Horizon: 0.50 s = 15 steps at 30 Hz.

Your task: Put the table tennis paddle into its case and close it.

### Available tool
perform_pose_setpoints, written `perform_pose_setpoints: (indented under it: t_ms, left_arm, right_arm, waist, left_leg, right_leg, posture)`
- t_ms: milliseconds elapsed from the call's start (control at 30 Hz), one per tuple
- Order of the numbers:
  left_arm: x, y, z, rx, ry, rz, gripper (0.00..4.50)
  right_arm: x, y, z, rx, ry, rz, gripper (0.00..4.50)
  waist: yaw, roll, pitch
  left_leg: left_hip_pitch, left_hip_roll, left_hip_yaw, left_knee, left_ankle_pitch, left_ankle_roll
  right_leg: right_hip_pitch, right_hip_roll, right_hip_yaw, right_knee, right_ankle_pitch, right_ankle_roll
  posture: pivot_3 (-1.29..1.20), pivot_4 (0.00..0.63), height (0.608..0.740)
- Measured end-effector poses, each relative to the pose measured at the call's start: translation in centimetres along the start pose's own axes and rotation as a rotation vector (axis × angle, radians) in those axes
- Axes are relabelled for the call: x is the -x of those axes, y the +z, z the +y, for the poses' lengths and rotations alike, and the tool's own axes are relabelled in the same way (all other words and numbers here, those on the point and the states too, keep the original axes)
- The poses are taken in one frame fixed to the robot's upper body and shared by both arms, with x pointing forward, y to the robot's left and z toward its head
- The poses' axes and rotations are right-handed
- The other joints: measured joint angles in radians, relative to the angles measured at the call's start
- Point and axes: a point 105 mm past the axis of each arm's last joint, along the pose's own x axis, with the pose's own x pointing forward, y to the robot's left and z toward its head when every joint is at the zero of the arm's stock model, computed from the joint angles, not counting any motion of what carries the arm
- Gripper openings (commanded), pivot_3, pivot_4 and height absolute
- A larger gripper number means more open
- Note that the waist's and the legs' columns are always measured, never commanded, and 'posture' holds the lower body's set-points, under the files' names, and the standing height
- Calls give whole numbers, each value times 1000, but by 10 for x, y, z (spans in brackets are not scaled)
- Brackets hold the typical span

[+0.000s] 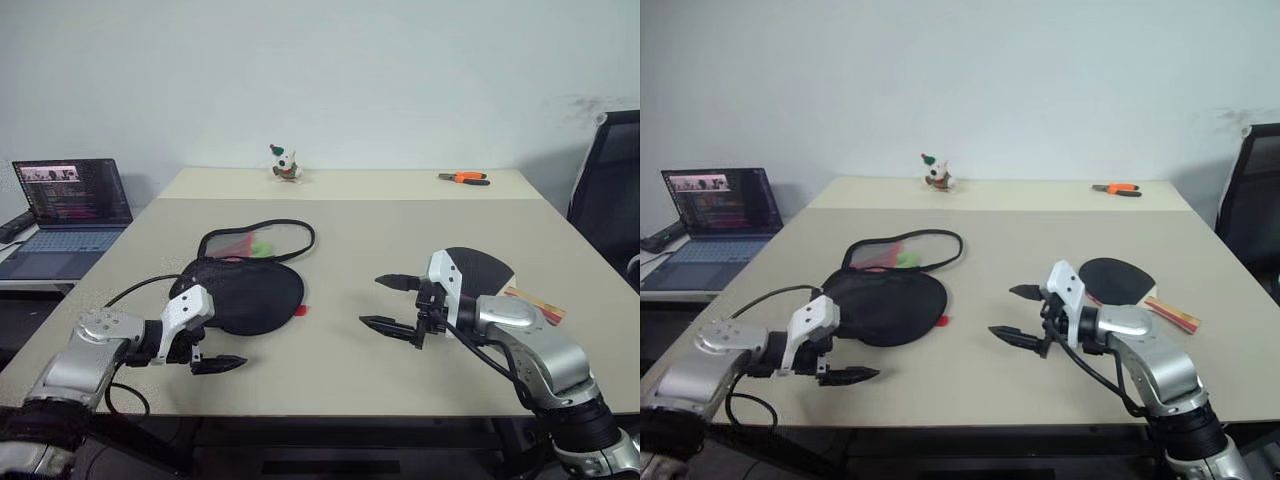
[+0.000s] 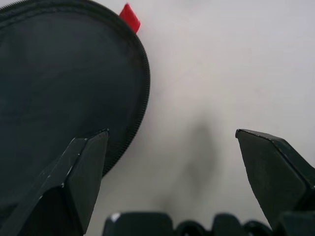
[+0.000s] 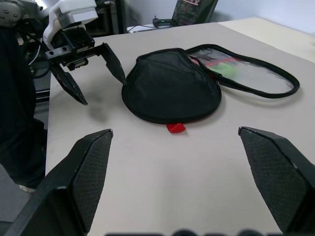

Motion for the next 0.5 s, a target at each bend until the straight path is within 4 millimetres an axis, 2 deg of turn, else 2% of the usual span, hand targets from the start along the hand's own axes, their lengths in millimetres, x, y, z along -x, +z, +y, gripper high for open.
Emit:
perform_pose_setpoints:
  t_ms: [133, 333, 433, 500]
  left_arm:
    - [7, -6, 17, -10, 46, 29, 4486]
    - [-3, -30, 13, 48, 21, 64, 4486]
    - [-5, -31, 15, 45, 28, 65, 3937]
    - [-6, -31, 17, 43, 35, 61, 3250]
  right_arm:
    - [1, -4, -2, -9, -30, 6, 4500]
    - [3, -9, -2, -20, -46, 13, 4500]
    - [4, -7, -4, -13, -60, 11, 4500]
    - [4, -7, -5, -9, -62, 8, 4500]
  waist:
    - [-3, 0, 0]
    - [-3, 0, 0]
    - [-2, 0, 0]
    - [-2, 0, 0]
  left_leg:
    - [0, 0, 0, 0, 0, 0]
    - [0, 0, 0, 0, 0, 1]
    - [0, 0, 0, 0, 0, 1]
    - [0, 0, 0, 0, 0, 1]
  right_leg:
    - [0, 0, 0, 0, 0, 0]
    - [0, 0, 0, 1, 0, 0]
    - [0, 0, 0, 1, 0, 0]
    - [0, 0, 0, 1, 0, 0]
  posture:
    - [0, 150, 740]
    - [0, 150, 740]
    - [0, 150, 740]
    - [0, 150, 740]
